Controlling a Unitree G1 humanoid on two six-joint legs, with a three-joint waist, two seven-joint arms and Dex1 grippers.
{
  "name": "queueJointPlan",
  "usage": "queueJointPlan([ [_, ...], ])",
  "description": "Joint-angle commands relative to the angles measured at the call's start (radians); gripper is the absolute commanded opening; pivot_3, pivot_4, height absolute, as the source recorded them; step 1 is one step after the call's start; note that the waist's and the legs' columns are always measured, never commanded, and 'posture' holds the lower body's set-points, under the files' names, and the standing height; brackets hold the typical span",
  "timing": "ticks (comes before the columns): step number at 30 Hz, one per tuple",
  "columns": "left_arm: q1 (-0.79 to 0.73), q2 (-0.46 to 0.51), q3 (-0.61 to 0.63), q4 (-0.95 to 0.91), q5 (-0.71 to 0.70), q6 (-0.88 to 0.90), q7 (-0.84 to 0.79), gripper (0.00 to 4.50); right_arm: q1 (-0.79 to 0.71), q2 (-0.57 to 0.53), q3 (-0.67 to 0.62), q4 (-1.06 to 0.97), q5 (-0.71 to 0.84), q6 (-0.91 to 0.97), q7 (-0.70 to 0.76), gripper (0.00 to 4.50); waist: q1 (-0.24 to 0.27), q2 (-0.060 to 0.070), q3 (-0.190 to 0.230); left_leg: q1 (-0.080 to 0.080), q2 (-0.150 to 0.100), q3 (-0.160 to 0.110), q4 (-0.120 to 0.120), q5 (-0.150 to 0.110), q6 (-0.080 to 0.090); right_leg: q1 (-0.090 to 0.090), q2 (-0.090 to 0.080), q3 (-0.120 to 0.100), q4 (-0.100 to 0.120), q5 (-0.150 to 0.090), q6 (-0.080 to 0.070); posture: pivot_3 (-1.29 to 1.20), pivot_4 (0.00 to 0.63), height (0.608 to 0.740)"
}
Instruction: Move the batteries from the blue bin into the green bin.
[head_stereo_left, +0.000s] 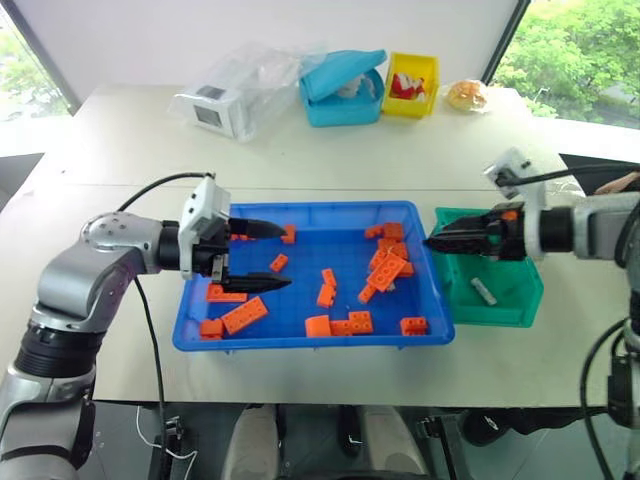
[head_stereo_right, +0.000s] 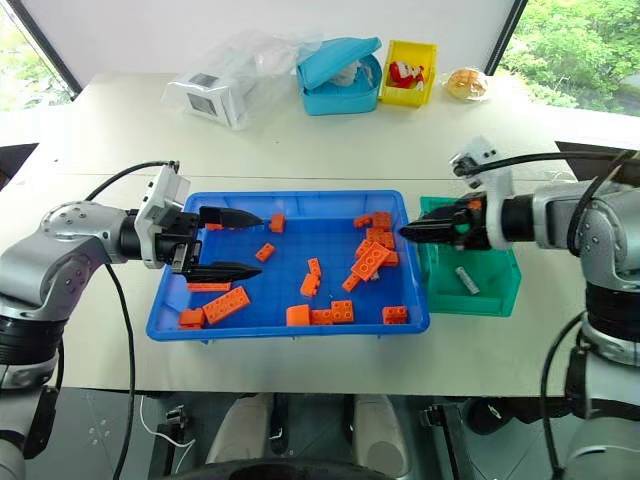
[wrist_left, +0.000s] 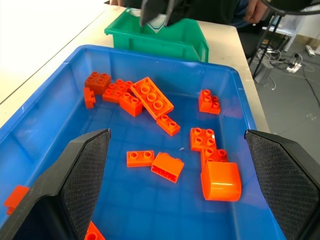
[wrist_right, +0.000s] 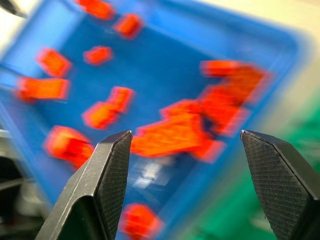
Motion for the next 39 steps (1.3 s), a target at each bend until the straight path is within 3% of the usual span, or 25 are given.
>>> queueJointPlan([
  [1,0.005,0.02,0.029,-0.032,-0.007,-0.006,0.0,4.5,0.039,0.035,-0.079,0.049,0.307,0.01,-0.326,3.55,0.0,0.0,0.0,0.0,0.0,0.0,0.0,0.0,0.0,0.0,0.0,0.0,0.0,0.0,0.0,0.0,0.15,0.736],
  [4,0.011,0.025,0.032,-0.037,-0.01,-0.003,0.004,4.5,0.072,0.062,-0.107,0.128,0.61,0.01,-0.651,3.55,-0.002,0.0,0.0,0.0,0.0,0.0,0.0,0.0,0.0,0.0,0.0,0.0,0.0,0.0,0.0,0.0,0.15,0.736],
  [7,0.008,0.026,0.032,-0.039,-0.013,0.001,0.01,4.5,0.182,-0.054,0.032,0.136,1.11,-0.233,-1.062,3.55,0.0,-0.001,0.0,0.0,0.0,0.0,0.0,0.0,0.0,0.0,0.0,0.0,0.0,0.0,0.0,0.0,0.15,0.736],
  [9,0.006,0.026,0.031,-0.04,-0.014,0.004,0.012,4.5,0.223,-0.066,0.076,0.102,1.212,-0.336,-1.184,3.55,-0.001,-0.002,-0.001,0.0,0.0,-0.001,0.0,0.0,0.0,0.001,0.0,-0.001,0.0,0.0,0.001,0.0,0.15,0.736],
  [15,-0.007,0.022,0.029,-0.044,-0.015,0.011,0.019,4.5,0.269,0.025,0.121,0.035,1.221,-0.457,-1.35,3.55,-0.004,-0.003,-0.002,0.001,0.0,-0.001,0.0,0.0,0.0,0.003,0.001,0.0,-0.001,0.001,0.003,0.0,0.15,0.736],
  [28,-0.014,0.03,0.04,-0.049,-0.019,0.019,0.025,4.5,0.268,0.164,0.192,0.004,1.221,-0.523,-1.546,3.55,-0.003,-0.003,-0.002,0.001,0.0,-0.001,0.0,0.0,0.0,0.003,0.0,0.0,-0.002,0.001,0.003,0.0,0.15,0.736],
  [39,-0.025,0.032,0.044,-0.044,-0.018,0.021,0.027,4.5,0.185,0.242,0.228,0.104,1.221,-0.487,-1.6,3.55,-0.005,-0.003,-0.002,0.001,0.001,-0.001,0.0,0.0,0.0,0.003,0.001,0.0,-0.002,0.001,0.003,0.0,0.15,0.736],
])
